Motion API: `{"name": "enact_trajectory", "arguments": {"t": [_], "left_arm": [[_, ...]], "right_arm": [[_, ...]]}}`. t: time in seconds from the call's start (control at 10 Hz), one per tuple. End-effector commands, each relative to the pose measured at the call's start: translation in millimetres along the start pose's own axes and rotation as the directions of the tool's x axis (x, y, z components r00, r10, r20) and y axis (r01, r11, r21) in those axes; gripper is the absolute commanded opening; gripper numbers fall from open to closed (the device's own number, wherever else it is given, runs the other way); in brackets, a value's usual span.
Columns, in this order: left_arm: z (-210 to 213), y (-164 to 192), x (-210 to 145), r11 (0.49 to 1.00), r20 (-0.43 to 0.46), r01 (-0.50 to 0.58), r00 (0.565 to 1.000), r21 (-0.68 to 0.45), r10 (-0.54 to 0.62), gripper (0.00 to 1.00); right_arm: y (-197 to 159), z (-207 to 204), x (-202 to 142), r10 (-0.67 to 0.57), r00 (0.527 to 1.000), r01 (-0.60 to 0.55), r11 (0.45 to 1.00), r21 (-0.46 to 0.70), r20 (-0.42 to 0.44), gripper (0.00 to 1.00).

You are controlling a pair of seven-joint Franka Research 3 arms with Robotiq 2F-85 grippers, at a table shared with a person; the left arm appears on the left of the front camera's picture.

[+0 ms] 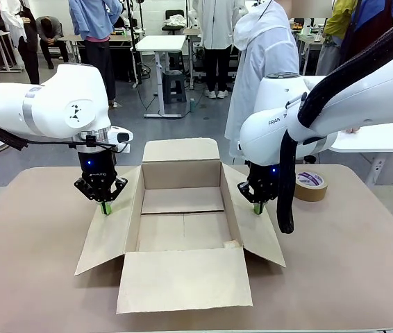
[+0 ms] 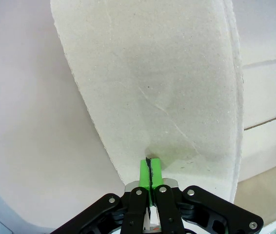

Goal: Wrap the clocks to prevent damage.
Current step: Once the human has placed the objects inside and stepped back, release both hands from the side flaps of the Package Box.

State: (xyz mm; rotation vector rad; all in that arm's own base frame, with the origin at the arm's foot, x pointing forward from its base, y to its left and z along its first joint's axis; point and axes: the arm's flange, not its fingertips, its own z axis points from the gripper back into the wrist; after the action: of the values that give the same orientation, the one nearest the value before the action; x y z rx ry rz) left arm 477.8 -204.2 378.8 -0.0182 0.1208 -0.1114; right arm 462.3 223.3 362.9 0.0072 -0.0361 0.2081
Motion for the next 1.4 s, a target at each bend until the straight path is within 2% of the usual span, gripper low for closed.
{"name": "enact_trajectory", "arguments": {"t": [0.0, 1.3], "left_arm": [[0.2, 1.4, -4.3, 1.000, 0.003, 0.004, 1.000, 0.010, -0.004, 0.00], [0.2, 1.4, -4.3, 1.000, 0.003, 0.004, 1.000, 0.010, -0.004, 0.00]], "right_arm": [[2.1, -1.7, -0.3, -0.017, 1.000, 0.017, 1.000, -0.014, -0.006, 0.01], [2.1, -1.7, -0.3, -0.017, 1.000, 0.017, 1.000, -0.014, -0.006, 0.01]]}}
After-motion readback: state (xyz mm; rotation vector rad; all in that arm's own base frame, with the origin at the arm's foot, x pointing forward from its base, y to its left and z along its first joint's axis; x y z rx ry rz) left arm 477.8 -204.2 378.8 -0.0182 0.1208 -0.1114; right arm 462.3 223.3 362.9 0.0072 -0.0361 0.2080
